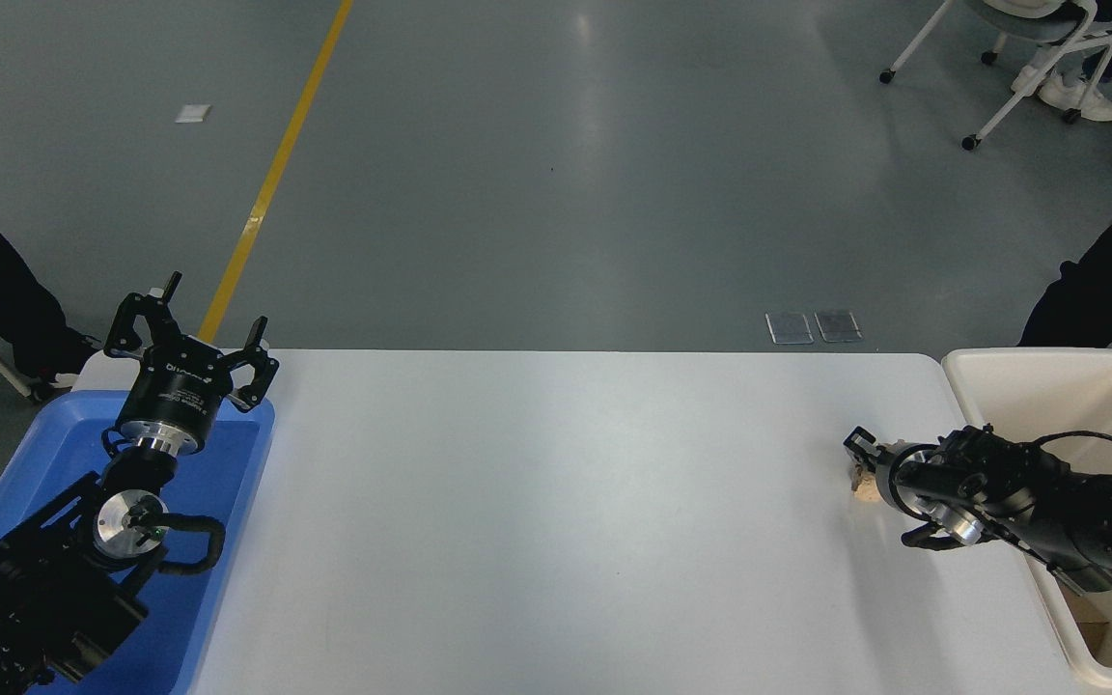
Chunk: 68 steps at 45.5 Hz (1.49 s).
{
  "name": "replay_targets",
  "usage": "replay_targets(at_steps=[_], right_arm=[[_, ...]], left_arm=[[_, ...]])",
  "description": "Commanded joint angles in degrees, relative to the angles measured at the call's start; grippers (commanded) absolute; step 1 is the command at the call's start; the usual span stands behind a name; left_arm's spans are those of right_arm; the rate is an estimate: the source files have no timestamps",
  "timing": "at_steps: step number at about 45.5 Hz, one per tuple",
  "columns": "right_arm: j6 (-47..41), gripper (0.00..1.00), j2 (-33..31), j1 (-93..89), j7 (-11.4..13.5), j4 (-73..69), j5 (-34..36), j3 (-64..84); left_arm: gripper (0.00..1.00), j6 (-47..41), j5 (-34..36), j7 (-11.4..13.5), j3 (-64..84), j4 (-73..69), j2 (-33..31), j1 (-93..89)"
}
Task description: Pick up paper ball place in dustbin
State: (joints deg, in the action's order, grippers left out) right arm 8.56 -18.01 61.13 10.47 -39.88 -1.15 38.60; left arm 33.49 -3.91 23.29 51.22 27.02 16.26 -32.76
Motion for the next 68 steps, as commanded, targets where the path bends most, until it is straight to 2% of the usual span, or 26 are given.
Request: replay_targets(at_steps=[1,8,13,19,27,48,68], right_arm=[[-0.7,0.00,-6.1,10.9,0.1,-10.2,-0.2,6.5],[-3.5,0.00,-10.0,23.9,0.1,-19.9,-2.2,14.8],[-11.3,0.00,-11.6,33.5,0.1,-24.5,-3.2,18.8],[-20.4,0.00,-12.8,41.2,0.4,-25.2,-3.1,20.3],[-26.5,0.00,-14.2,47.5,0.6,-25.2,-3.2,23.4],[-35.1,0.00,-19.3,56.9,0.7,-25.2,-5.3,23.7],[-36.4,0.00,-21.6,59.2,0.8,-25.2,-7.1,23.7]], left_arm=[[0.99,0.0,0.0,0.0,0.0,0.1,0.0,0.1],[0.99,0.0,0.0,0.0,0.0,0.0,0.0,0.0],[0.99,0.0,0.0,0.0,0.0,0.1,0.0,0.1],[0.99,0.0,0.0,0.0,-0.1,0.0,0.0,0.1],[0.99,0.0,0.0,0.0,-0.1,0.0,0.0,0.1],[0.99,0.0,0.0,0.0,-0.1,0.0,0.0,0.1],[0.99,0.0,0.0,0.0,-0.1,0.0,0.0,0.1]])
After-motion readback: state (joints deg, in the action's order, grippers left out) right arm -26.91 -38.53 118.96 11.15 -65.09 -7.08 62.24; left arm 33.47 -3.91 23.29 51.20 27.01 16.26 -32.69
